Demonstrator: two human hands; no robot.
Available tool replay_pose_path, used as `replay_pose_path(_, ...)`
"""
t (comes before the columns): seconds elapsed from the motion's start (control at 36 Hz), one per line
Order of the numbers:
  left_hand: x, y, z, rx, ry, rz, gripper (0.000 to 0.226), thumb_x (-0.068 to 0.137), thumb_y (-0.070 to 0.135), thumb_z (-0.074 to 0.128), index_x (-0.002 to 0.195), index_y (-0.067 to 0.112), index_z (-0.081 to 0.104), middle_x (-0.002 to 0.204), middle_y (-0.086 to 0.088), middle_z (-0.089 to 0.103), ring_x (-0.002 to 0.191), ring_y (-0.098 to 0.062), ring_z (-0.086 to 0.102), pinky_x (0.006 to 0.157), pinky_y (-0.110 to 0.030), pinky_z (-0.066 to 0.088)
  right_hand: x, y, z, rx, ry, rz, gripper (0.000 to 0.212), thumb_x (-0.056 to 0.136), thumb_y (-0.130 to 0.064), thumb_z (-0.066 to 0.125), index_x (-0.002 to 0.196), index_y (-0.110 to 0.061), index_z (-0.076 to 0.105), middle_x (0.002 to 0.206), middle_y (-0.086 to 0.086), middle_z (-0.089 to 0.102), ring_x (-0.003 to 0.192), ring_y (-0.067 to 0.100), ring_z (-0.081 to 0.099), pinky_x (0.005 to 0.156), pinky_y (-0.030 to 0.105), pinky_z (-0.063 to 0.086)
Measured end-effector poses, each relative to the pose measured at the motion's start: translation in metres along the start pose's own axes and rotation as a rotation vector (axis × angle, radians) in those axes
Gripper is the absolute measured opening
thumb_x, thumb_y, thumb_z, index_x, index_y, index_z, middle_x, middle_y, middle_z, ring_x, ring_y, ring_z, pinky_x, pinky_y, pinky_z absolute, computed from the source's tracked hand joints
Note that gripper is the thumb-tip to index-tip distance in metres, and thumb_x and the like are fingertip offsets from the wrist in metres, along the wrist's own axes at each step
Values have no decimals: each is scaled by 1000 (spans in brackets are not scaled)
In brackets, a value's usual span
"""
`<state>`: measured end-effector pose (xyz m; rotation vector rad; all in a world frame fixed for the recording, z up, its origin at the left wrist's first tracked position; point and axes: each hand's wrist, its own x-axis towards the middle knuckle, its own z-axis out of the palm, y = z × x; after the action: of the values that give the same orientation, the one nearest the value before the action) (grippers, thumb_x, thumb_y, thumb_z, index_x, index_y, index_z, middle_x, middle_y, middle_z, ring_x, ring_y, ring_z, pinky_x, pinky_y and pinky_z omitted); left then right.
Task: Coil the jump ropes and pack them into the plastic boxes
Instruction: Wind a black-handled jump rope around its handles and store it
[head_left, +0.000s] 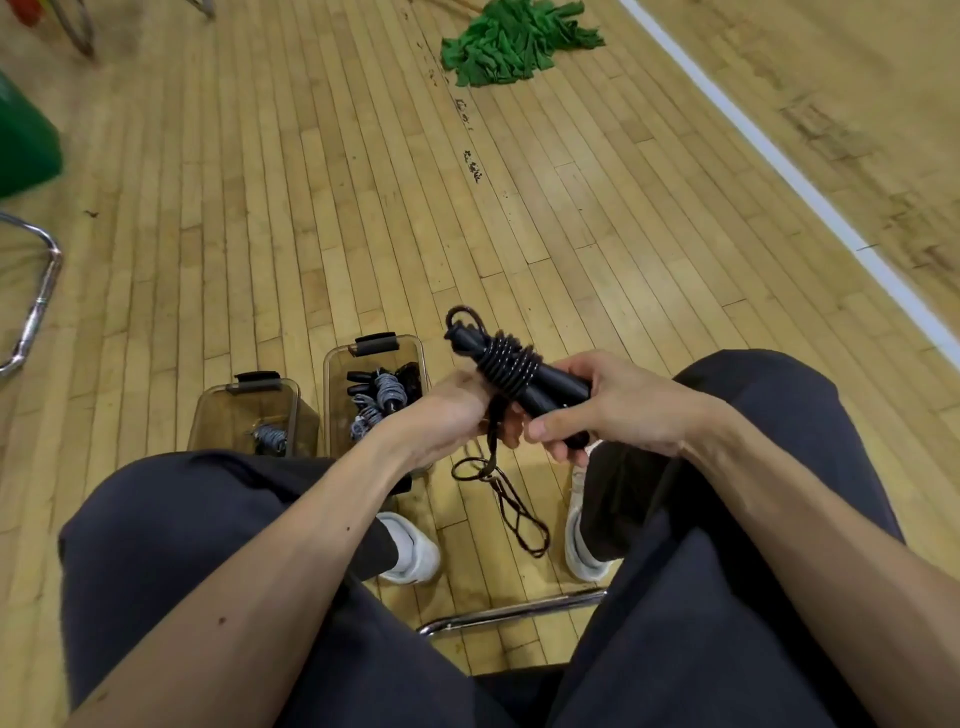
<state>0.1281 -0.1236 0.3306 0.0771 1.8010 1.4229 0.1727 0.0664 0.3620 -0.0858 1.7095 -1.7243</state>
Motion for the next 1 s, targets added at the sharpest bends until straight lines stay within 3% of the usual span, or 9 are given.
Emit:
replay_pose_path(0.06,3,-3,1,-40,7,-26,32,109,22,35,110,7,64,98,-32,65,77,-29,60,68,-36,55,4,1,-1,-41,85,5,13,88,1,72,98,0,63,74,1,70,65,18,62,58,30,53)
replay_pose_path(0.17,0,-4,2,-58,-68,-91,32,109,21,34,113,1,59,69,-9,59,60,-20,57,62,-35,55,11,8,0,-136,207,63,19,88,-4,75,99,-4,60,68,-3,67,63,16,66,57,28,57)
replay_pose_path(0.36,-3,-8,4,79,-131,-126,49,109,40,34,110,0,61,59,-1,52,53,-16,51,56,-29,49,23,16,-5,-164,429,137,45,85,-9,79,118,-5,49,93,12,67,64,15,69,62,33,60)
replay_pose_path(0.56,-4,-8,4,382,-95,-57,28,104,30,51,102,5,64,57,4,45,46,-11,39,50,-27,36,31,24,-5,-269,453,199,43,86,-9,79,117,-6,50,96,12,66,66,17,69,61,31,61)
replay_pose_path(0.67,-5,-9,1,807,18,86,21,102,30,53,101,13,65,71,4,60,64,-13,59,60,-32,47,37,28,-5,-350,464,220,31,87,-13,78,109,-8,56,91,10,67,65,14,68,59,25,60)
replay_pose_path(0.83,-9,-9,1,1234,173,225,27,104,36,49,114,14,62,93,-4,65,88,-25,64,80,-41,54,42,30,-1,-341,446,270,25,90,-12,74,107,-10,57,85,10,69,58,12,66,53,22,56)
replay_pose_path(1.0,-12,5,-1,1433,198,307,31,102,42,52,115,17,65,99,-3,66,93,-25,64,76,-36,51,43,25,3,-303,344,453,24,90,-8,73,106,-4,54,75,11,67,53,15,63,50,24,55)
